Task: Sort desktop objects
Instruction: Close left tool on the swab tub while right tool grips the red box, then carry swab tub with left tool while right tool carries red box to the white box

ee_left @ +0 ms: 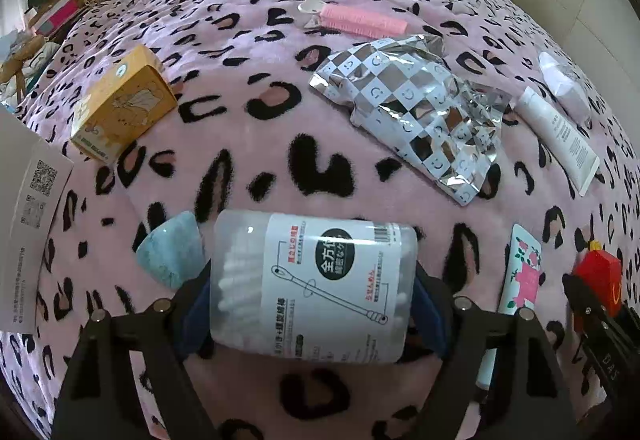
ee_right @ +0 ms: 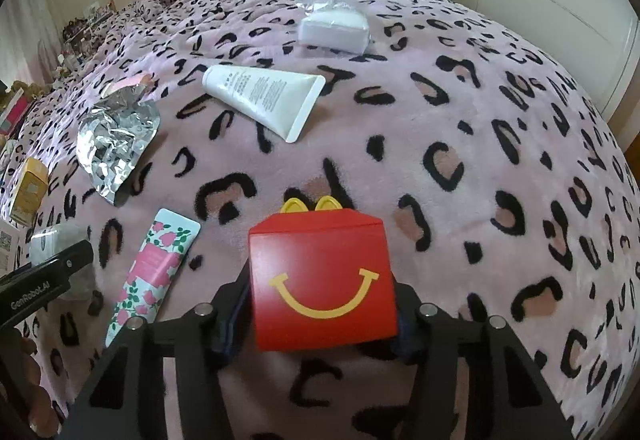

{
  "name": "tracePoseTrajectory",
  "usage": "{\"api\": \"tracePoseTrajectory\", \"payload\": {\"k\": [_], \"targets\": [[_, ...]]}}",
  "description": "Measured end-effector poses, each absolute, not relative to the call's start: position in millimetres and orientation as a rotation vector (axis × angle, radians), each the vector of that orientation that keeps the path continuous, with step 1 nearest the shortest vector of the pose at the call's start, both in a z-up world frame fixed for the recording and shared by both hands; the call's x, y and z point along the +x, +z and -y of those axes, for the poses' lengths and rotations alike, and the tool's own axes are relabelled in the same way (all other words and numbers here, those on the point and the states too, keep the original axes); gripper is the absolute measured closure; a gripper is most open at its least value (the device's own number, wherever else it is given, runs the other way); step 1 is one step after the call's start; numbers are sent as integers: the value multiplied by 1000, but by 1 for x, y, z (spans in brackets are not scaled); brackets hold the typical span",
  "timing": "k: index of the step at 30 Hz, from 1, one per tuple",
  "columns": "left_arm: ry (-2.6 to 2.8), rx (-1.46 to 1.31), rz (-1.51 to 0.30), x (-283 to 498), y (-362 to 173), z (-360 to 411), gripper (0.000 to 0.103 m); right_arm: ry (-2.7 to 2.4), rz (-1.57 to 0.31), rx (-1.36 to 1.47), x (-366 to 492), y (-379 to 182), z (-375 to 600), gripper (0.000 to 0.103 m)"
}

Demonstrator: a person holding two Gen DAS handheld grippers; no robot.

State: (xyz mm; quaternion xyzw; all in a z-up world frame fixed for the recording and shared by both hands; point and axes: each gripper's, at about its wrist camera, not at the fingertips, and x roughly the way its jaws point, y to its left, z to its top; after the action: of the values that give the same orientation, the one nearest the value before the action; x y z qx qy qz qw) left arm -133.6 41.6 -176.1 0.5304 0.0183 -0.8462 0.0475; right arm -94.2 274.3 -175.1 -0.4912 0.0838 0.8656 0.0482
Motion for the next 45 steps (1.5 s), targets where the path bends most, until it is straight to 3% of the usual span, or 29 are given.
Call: {"api": "tracePoseTrajectory", "payload": {"k": [16,28,45], "targets": [[-2611,1591,-26,-122,-154,-45,25,2667,-235,-1456,-85,-158,-262,50],[-2681,1482,3,-82,-97,-40,24,2757,-259,-1407,-61,-114,-242,50],[-2630,1429,-60,6,-38,27,24,2854,-182,-1435,-4,-51,-162,50]]}}
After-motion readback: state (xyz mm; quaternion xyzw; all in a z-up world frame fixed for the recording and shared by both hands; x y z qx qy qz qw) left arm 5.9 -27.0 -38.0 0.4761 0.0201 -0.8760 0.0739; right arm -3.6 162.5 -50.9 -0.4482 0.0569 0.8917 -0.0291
